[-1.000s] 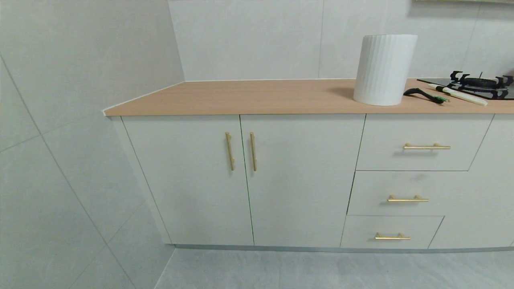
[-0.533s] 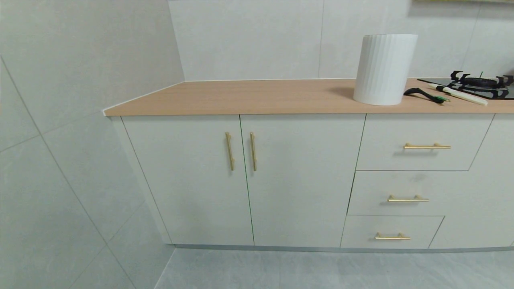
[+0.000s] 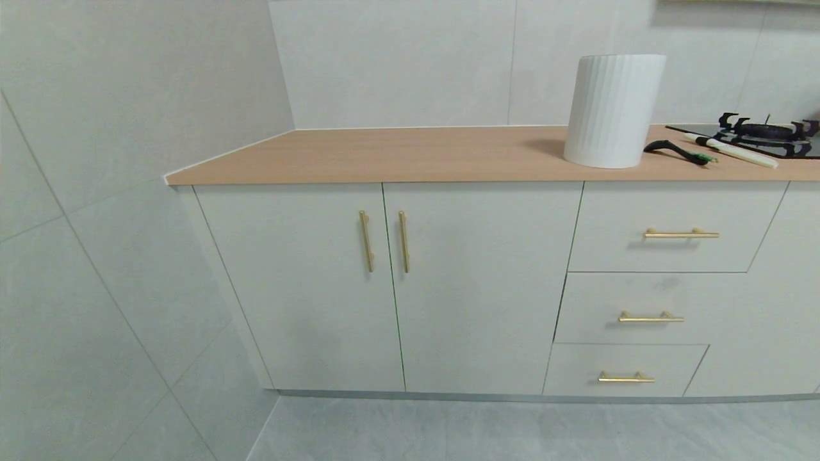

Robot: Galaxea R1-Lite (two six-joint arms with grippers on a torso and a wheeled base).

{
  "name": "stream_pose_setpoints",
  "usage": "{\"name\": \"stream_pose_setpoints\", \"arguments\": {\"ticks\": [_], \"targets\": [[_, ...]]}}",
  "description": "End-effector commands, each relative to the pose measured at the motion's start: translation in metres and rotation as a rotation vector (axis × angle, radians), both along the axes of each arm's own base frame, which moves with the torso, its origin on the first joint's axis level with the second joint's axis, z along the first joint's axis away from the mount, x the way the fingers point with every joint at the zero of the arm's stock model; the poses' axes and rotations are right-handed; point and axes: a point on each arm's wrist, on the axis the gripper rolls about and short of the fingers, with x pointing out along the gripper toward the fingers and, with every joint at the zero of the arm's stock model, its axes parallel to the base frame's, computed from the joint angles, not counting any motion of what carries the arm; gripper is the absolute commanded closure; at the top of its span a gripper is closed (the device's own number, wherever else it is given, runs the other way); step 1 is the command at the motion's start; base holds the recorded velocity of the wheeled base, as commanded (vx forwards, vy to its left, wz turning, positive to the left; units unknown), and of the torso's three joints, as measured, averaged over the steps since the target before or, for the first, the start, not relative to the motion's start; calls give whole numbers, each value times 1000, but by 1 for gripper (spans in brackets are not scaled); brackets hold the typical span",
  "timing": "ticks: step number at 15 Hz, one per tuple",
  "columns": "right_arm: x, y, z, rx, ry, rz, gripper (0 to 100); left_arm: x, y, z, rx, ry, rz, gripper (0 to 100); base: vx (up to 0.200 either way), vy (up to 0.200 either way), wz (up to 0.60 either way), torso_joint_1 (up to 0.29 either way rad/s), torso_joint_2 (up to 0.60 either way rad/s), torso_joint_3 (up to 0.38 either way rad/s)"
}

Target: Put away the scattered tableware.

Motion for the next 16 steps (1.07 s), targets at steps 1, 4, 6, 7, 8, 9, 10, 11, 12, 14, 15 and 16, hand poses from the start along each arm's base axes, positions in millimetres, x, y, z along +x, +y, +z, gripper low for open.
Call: {"name": "stream_pose_setpoints", "arguments": {"ticks": [1, 4, 6, 7, 8, 9, 10, 11, 12, 14, 15, 16], "targets": [[1, 1, -3, -4, 36, 30, 0, 0, 0, 0, -3, 3, -2, 0, 0, 0, 0, 0, 0, 0], [0, 1, -4, 80, 46, 34, 0, 0, 0, 0, -3, 1, -2, 0, 0, 0, 0, 0, 0, 0], [0, 1, -4, 73, 46, 33, 0, 0, 0, 1, -47, 5, -4, 0, 0, 0, 0, 0, 0, 0], [0, 1, -4, 65, 45, 33, 0, 0, 0, 1, -98, 10, 20, 0, 0, 0, 0, 0, 0, 0], [0, 1, -4, 67, 45, 33, 0, 0, 1, 1, -113, 10, 66, 0, 0, 0, 0, 0, 0, 0], [0, 1, -4, 67, 45, 33, 0, 2, 3, -2, -129, -6, 157, 0, 0, 0, 0, 0, 0, 0], [0, 1, -4, 67, 45, 33, 0, 3, 4, -2, -139, -14, 170, 0, 0, 0, 0, 0, 0, 0], [0, 1, -4, 68, 45, 33, 0, 3, 4, -2, -130, -5, 165, 0, 0, 0, 0, 0, 0, 0], [0, 1, -4, 67, 45, 33, 0, 3, 4, -5, -55, -10, 163, 0, 0, 0, 0, 0, 0, 0], [0, 1, -4, 67, 45, 33, 0, 4, 3, -8, 69, -11, 120, 0, 0, 0, 0, 0, 0, 0], [0, 1, -4, 67, 45, 33, 0, 4, 3, -8, 58, -10, 122, 0, 0, 0, 0, 0, 0, 0], [0, 1, -4, 67, 45, 33, 0, 4, 3, -8, 14, -7, 122, 0, 0, 0, 0, 0, 0, 0]]}}
